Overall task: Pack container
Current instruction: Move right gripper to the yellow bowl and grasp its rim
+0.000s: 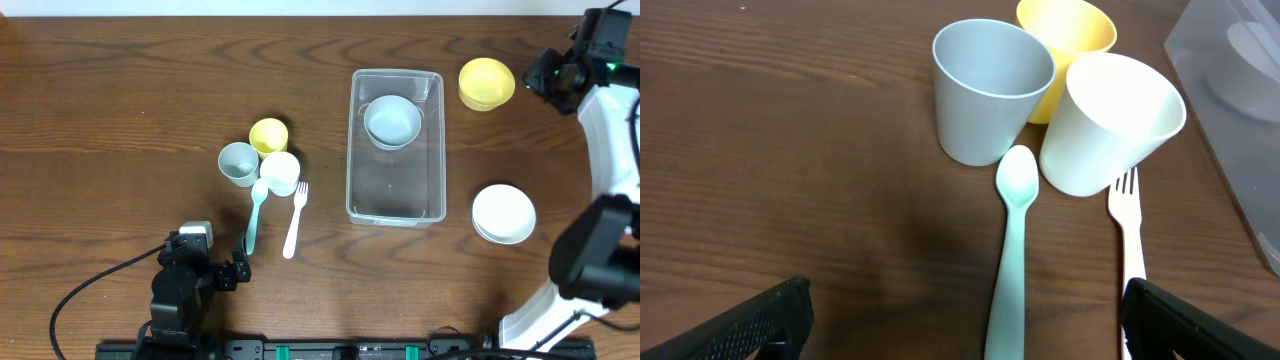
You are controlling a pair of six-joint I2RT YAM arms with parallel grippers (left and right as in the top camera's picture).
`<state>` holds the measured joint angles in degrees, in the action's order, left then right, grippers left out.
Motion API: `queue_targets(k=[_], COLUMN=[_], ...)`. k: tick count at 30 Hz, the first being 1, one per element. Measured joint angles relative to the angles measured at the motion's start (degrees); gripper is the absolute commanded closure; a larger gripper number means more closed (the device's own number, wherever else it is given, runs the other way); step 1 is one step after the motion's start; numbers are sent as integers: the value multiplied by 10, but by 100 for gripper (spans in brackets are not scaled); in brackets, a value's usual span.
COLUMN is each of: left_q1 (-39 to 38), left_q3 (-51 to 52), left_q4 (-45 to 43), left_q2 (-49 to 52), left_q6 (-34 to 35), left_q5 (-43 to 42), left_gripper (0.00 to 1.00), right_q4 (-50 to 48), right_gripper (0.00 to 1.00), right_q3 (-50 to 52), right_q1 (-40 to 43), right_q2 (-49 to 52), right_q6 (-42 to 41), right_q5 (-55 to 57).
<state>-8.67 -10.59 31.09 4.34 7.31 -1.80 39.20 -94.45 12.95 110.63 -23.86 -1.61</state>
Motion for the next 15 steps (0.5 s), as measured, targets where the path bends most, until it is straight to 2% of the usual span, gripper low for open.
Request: queue_targets(k=[8,13,15], left_q1=[0,0,0], left_q3=[0,0,0], left_q4=[0,0,0], left_q2=[0,0,0], left_q6=[0,0,0], left_q5=[0,0,0], left_gripper=[2,2,2], right_q4=[-37,-63,-64], right_gripper=[44,44,47], right_q3=[-23,-24,-24], right_q1=[0,-5,-10], right_q2=[130,165,170], right_q6=[0,0,0], right_q5=[-1,-2,-2])
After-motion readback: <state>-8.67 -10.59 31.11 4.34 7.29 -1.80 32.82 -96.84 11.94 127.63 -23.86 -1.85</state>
